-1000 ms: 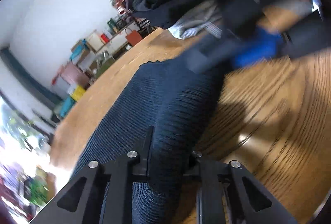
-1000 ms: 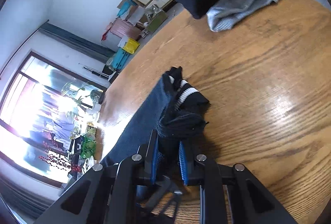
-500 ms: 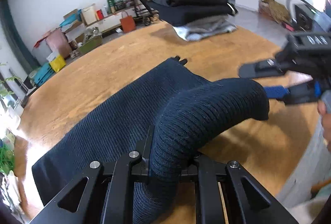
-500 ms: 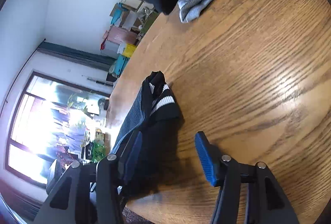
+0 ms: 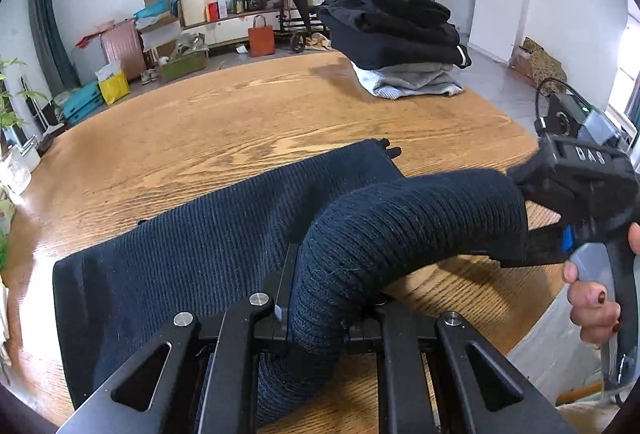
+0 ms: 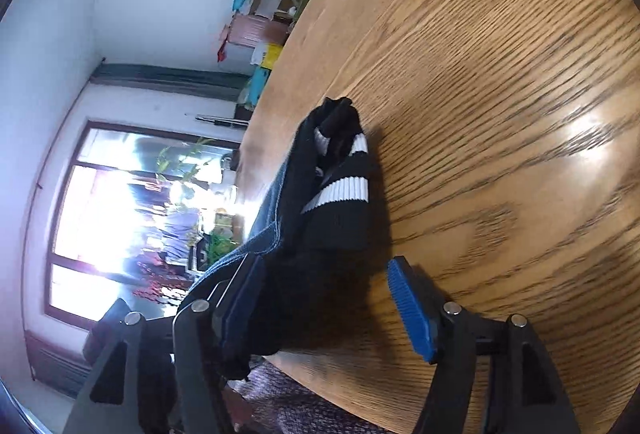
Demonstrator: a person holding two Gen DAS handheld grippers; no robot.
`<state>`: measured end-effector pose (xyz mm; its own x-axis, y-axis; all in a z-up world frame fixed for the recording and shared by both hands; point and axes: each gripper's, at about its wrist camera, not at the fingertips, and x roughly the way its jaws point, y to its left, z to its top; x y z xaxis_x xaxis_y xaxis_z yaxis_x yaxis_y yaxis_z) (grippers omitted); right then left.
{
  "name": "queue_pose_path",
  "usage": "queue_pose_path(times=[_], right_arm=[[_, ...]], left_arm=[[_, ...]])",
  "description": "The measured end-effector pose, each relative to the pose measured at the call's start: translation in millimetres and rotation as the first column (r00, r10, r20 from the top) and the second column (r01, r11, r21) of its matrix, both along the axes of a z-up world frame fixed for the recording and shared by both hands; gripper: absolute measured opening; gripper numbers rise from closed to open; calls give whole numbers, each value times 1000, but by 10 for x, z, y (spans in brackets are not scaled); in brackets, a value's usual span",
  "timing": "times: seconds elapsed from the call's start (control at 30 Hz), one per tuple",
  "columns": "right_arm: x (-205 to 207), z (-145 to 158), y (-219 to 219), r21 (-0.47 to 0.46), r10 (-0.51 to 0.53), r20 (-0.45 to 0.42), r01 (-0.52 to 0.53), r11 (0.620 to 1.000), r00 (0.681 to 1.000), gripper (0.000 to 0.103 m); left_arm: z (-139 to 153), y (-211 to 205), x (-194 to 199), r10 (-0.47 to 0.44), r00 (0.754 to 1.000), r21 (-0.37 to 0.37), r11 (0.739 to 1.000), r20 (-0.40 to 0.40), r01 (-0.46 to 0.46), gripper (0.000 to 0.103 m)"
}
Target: Fold clothes
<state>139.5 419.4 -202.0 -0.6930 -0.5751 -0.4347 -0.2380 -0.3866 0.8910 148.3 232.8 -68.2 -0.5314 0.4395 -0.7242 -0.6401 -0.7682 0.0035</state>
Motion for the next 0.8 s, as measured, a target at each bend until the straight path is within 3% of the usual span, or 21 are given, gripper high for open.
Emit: queue_pose_path(times=[0.2, 0.53, 0.8], right_arm=[[-63, -39, -43, -72, -15, -30, 12, 997, 999, 78], [-195, -117, -204, -88, 1, 13, 0, 996, 1000, 83], [-486, -90, -378, 5, -116, 161, 117, 993, 980, 82]], left_arm=[[1, -82, 9, 19, 1000, 21, 1000, 11, -19, 16], [-45, -81, 108, 3, 1000, 9, 1000, -20, -3, 16], [-89, -73, 194, 4, 998, -6, 1000, -62, -5, 16]])
